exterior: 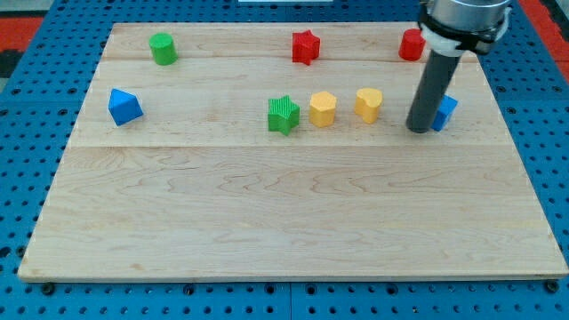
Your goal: Move the yellow heart diagonally to the bottom left of the blue triangle
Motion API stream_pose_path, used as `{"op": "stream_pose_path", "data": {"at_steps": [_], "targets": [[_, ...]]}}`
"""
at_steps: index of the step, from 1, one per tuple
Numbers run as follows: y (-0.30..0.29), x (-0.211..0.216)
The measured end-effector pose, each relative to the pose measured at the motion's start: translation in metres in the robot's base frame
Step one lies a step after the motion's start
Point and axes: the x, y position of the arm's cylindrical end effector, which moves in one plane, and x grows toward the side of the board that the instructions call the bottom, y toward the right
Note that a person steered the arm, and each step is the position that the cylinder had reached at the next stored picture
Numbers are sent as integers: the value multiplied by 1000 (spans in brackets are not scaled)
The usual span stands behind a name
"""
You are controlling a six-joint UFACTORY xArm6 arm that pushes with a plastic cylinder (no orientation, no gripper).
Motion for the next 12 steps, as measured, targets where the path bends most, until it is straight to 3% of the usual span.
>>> {"op": "stream_pose_path", "data": {"at_steps": [1,3,6,7,9,12], "targets": [[1,-47],[-73,-47],[-78,-50],[-81,-46],[-112,10],[-116,29]]}}
